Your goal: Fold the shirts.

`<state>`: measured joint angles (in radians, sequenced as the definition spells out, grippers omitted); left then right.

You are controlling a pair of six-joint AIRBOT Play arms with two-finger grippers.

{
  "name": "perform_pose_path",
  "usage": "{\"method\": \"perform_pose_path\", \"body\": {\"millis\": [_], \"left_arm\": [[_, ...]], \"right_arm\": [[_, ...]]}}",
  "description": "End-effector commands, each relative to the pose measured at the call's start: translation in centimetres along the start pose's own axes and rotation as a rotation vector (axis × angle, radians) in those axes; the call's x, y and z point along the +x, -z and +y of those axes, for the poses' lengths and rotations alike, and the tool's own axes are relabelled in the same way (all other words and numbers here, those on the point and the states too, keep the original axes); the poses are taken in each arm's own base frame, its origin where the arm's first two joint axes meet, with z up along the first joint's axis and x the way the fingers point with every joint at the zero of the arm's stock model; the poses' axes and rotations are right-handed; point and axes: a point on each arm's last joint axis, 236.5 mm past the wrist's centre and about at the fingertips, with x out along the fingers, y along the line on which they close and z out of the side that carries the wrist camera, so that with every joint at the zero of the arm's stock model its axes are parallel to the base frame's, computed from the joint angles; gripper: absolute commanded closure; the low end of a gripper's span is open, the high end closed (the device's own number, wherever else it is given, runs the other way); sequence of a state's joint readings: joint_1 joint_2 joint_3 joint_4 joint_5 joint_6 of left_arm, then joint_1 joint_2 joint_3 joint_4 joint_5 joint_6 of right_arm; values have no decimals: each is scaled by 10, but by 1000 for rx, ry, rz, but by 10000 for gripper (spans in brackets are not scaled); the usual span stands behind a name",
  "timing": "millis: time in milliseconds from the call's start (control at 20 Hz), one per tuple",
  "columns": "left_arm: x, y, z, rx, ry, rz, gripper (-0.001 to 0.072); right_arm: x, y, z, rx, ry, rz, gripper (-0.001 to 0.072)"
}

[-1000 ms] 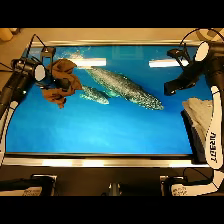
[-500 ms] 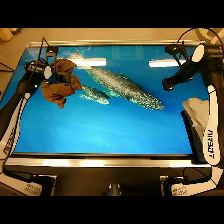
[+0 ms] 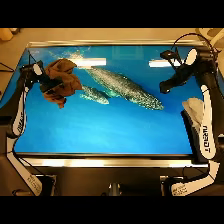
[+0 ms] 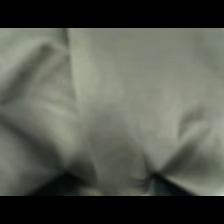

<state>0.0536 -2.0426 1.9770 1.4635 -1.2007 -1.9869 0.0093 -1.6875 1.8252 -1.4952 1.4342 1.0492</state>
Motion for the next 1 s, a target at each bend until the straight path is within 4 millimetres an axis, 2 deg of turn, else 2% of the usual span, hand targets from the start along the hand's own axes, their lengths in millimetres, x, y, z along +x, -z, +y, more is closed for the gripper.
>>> {"method": "perform_pose_path", "body": {"millis": [0, 50, 100, 150, 200, 250, 300, 400, 500, 550, 600, 650, 700, 750, 800, 850, 950], "left_arm": [[-1, 6, -8, -17, 51, 41, 656], [-16, 0, -19, 16, 85, 11, 683], [-42, -12, -35, 78, 126, -52, 683], [-79, -24, -55, 160, 170, -136, 684], [-123, -31, -77, 245, 219, -226, 684], [-178, -31, -103, 335, 284, -326, 684], [-235, -21, -127, 414, 347, -418, 684], [-362, 18, -171, 559, 486, -631, 684], [-473, 77, -193, 645, 628, -801, 685], [-515, 110, -198, 685, 699, -853, 684], [-541, 137, -200, 717, 753, -875, 684], [-557, 163, -201, 746, 802, -875, 685], [-561, 182, -203, 773, 833, -859, 685], [-553, 199, -206, 802, 844, -815, 685], [-532, 212, -209, 834, 829, -741, 685], [-497, 225, -211, 869, 790, -634, 684], [-414, 251, -213, 914, 699, -419, 684]], "right_arm": [[-17, -6, 7, 1, -14, -43, 224], [-32, -9, 6, -3, 7, -74, 224], [-50, -13, 1, -7, 49, -115, 224], [-74, -17, -7, -13, 108, -165, 223], [-101, -22, -15, -19, 175, -226, 223], [-130, -24, -22, -24, 242, -284, 223], [-163, -23, -28, -29, 316, -338, 223], [-229, -15, -34, -34, 452, -445, 222], [-291, 1, -30, -33, 557, -545, 222], [-318, 11, -25, -31, 594, -588, 221], [-339, 21, -19, -29, 616, -624, 221], [-357, 30, -12, -26, 633, -655, 221], [-372, 41, -5, -23, 644, -677, 221], [-380, 51, 1, -19, 647, -683, 221], [-383, 61, 7, -13, 638, -671, 221], [-376, 71, 13, -5, 607, -634, 221], [-340, 93, 27, 8, 493, -480, 221]]}}
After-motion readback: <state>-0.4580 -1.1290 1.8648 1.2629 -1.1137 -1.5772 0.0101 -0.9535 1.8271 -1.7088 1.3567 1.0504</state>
